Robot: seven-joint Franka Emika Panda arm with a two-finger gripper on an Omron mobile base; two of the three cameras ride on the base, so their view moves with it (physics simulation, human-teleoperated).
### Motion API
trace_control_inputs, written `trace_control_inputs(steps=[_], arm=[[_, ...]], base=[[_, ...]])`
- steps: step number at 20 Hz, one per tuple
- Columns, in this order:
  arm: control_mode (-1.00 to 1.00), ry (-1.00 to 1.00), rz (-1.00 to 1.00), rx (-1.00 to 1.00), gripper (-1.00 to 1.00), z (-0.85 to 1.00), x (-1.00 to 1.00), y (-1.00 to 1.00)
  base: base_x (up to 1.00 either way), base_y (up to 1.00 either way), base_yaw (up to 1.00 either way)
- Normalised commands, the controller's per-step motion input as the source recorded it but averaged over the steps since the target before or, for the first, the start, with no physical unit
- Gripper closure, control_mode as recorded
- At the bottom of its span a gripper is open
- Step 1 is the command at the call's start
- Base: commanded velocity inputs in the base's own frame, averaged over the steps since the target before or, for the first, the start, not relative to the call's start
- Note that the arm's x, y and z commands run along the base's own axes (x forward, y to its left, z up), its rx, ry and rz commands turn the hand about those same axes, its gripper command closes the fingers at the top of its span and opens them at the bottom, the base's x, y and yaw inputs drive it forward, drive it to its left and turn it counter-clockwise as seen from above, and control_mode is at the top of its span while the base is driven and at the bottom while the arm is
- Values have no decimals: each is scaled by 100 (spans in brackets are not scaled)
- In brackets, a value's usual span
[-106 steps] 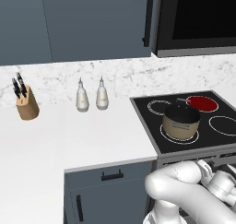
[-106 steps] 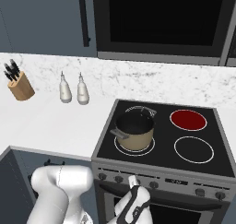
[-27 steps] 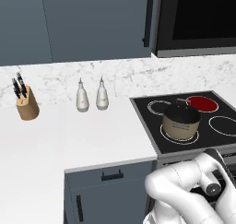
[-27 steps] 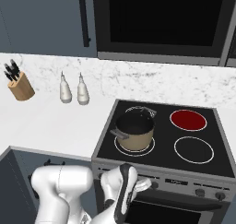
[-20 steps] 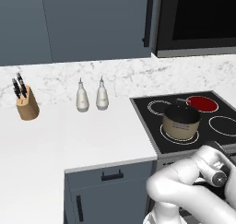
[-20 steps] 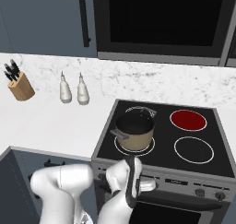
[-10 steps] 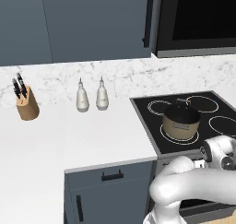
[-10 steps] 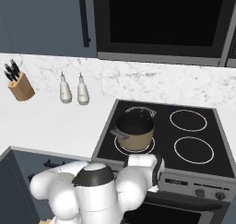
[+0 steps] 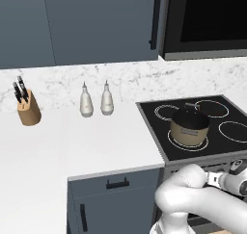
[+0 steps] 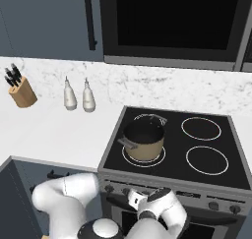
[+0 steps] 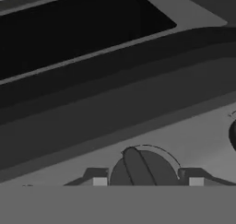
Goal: Turn off the rear right burner of the stove.
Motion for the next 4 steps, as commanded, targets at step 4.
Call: trace_control_inputs(steps=[4], arm=[[-100,4,-48,61,100,4,-54,-77]], base=[[0,0,0]])
